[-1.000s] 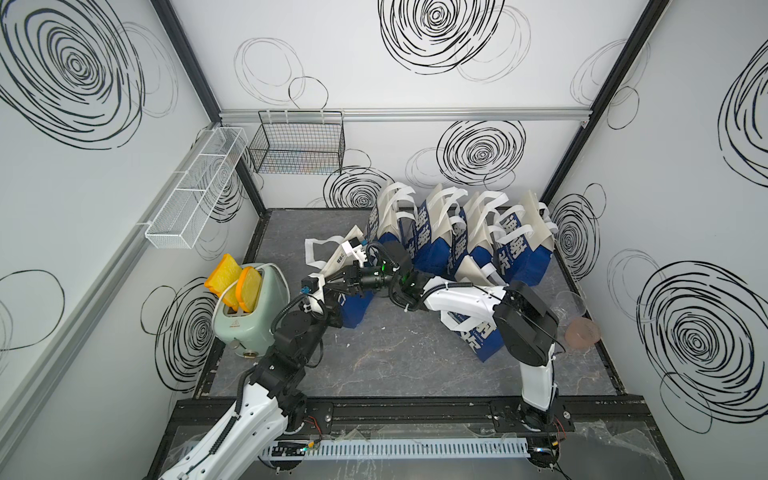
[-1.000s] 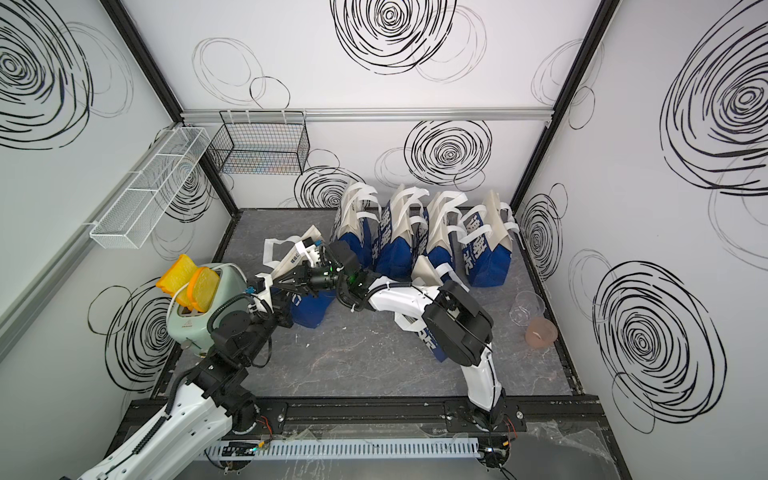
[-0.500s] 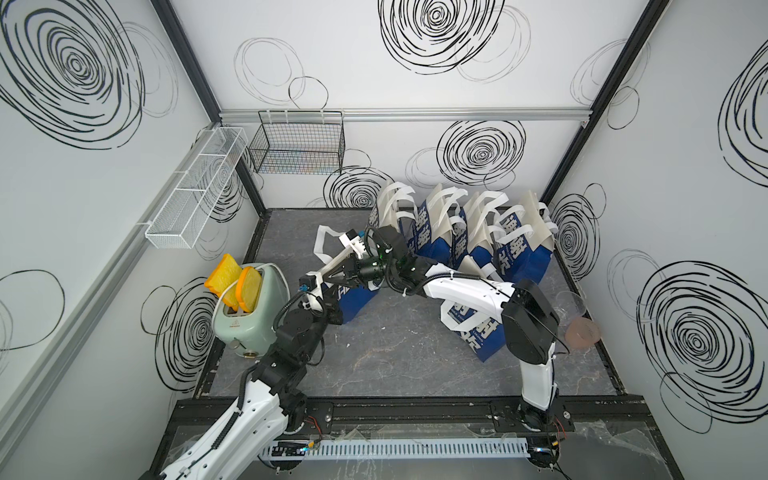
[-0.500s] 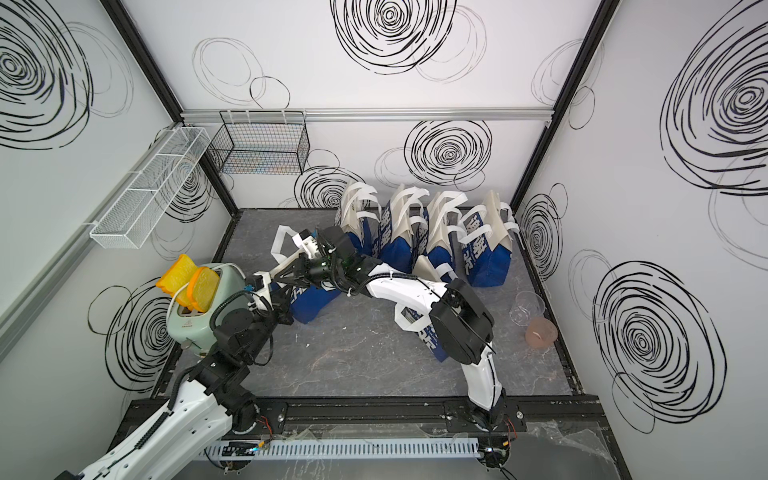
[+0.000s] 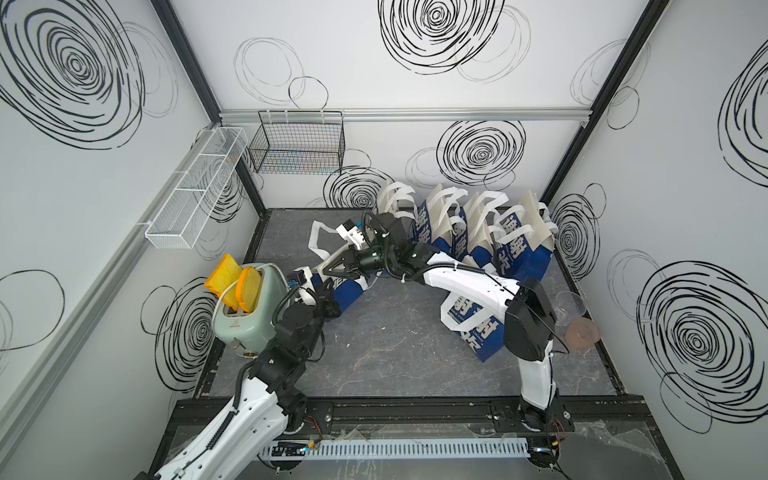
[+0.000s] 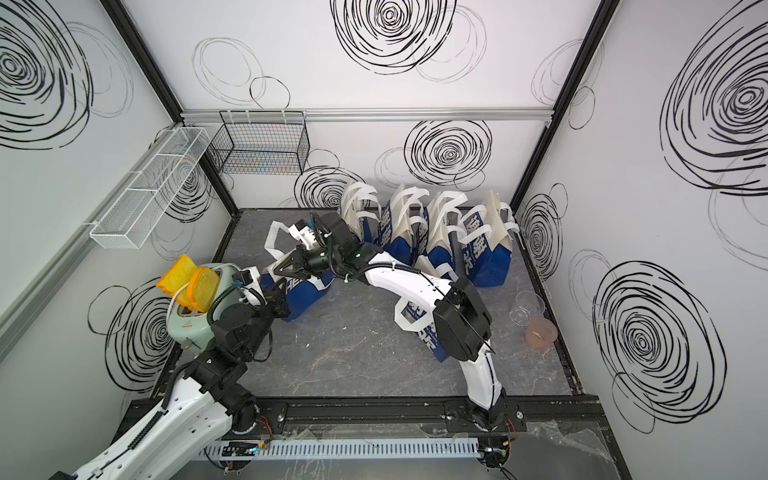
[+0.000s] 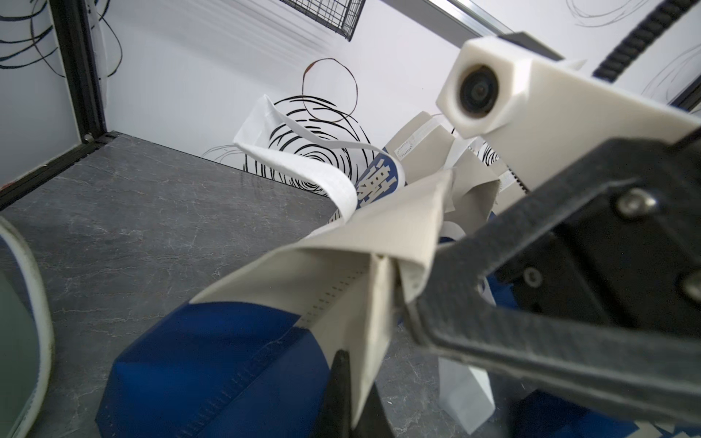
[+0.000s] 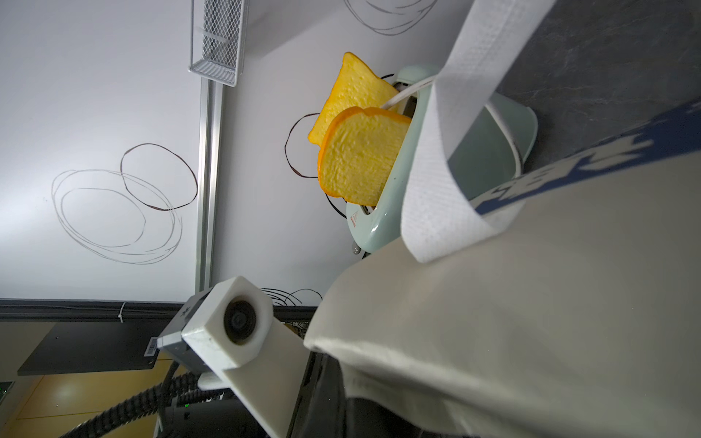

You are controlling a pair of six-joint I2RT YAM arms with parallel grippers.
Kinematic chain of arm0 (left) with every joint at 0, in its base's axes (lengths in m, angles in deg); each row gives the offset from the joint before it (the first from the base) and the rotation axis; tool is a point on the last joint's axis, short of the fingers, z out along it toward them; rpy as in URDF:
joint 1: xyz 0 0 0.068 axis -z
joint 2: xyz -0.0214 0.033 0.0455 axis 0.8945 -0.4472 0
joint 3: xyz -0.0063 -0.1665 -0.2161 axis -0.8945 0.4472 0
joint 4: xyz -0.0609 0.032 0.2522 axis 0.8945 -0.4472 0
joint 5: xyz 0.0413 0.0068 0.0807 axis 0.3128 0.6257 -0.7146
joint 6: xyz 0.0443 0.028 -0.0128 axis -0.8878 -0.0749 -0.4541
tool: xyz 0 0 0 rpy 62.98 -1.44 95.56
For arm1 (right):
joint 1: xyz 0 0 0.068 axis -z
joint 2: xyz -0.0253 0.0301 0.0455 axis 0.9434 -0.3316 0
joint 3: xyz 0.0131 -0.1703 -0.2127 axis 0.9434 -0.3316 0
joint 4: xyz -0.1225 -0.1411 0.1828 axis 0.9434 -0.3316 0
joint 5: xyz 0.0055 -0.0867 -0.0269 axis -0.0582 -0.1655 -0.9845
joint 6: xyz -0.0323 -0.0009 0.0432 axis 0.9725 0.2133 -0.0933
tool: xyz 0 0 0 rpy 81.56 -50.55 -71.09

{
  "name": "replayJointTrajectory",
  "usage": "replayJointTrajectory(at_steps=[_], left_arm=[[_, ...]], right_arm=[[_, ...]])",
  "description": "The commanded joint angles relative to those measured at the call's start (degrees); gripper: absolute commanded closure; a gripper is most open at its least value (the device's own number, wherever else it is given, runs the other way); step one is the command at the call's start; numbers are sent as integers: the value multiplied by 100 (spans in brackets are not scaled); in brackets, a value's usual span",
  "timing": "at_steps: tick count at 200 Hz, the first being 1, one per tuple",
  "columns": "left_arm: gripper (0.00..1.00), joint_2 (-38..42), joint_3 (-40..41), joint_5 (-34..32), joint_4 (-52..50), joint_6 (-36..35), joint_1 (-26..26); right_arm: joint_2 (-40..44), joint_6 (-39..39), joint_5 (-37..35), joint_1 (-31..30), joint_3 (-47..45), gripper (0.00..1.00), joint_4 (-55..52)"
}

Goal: Open the takeout bag
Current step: Open the takeout bag at the center of the board.

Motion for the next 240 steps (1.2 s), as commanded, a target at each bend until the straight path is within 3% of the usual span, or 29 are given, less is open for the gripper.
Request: replayJointTrajectory(at_steps=[1,170,240], left_arm=[[100,-173,27,-831,-1146,396,-41],[100,-1128,179,-1024,-1535,999,-75],[100,-1645,29,-1072,-1745,1078,-73]], right_arm=[[110,336,-633,603,555,100,315],[216,807,-705,886,1201,100,-289],[-254,1635,-1024,684,2583,100,-1517]])
